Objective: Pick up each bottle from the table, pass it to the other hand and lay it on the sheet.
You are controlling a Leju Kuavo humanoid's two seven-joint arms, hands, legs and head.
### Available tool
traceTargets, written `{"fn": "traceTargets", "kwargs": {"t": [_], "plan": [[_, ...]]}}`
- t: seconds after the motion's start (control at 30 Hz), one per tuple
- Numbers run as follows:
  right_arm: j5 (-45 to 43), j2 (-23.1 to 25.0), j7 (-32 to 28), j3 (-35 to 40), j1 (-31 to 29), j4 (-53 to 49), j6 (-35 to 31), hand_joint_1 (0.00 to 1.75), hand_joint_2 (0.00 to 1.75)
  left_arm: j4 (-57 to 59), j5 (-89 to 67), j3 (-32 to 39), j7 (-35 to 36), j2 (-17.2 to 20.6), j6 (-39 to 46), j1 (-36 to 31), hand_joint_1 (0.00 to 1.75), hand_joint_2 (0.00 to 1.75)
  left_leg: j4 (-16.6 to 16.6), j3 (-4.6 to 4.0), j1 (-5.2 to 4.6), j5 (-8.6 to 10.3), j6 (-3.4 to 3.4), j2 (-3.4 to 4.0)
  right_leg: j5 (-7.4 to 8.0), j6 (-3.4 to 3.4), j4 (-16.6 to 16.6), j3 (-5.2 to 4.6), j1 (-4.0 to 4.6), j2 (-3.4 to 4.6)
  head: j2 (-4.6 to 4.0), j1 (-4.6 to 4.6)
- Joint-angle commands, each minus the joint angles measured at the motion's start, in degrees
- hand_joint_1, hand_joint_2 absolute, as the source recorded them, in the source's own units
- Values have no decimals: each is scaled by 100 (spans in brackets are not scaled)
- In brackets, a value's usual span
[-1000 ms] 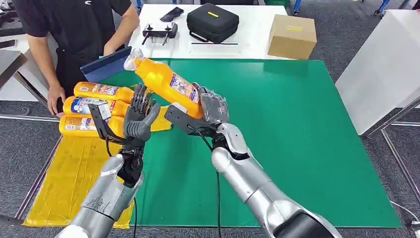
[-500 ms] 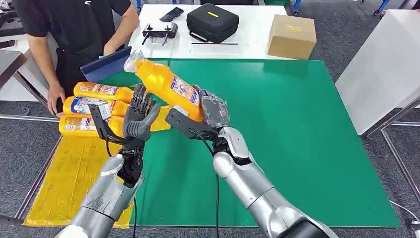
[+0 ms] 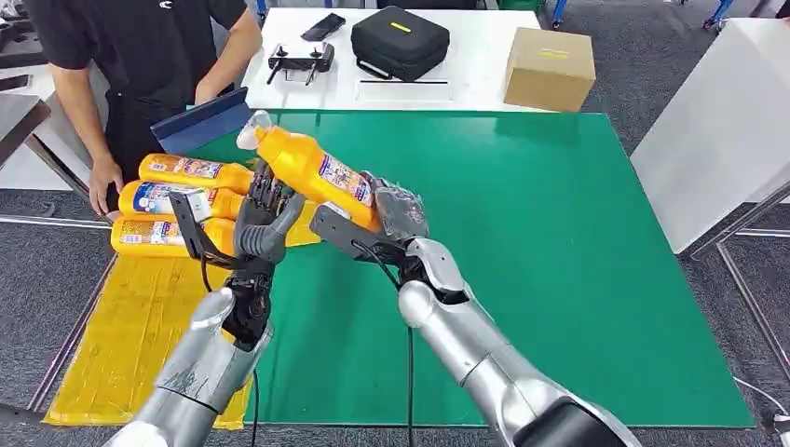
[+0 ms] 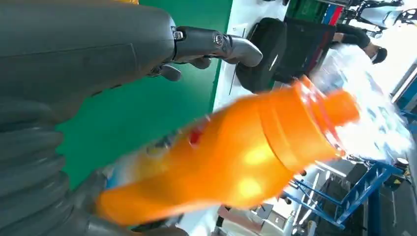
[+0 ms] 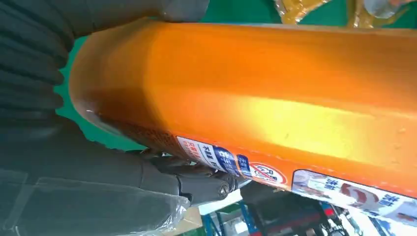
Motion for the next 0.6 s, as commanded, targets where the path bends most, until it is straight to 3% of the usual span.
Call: {"fn": "traceTargets", "kwargs": {"t": [0.03,0.6], "plan": [[397,257,71,483,-677,1412,18,175,175,204,23,-164,68,15,24,-296,0,175,5,24,0,-13,-17,9,-11,-10,5,21,0,6,0,0],[753,330,220,1147,-582,1364,-179,175,175,512,179,-101,149,28,47,-488,0,175,3,20,3,-9,-16,-1,-10,-10,2,21,2,-4,0,0]]}}
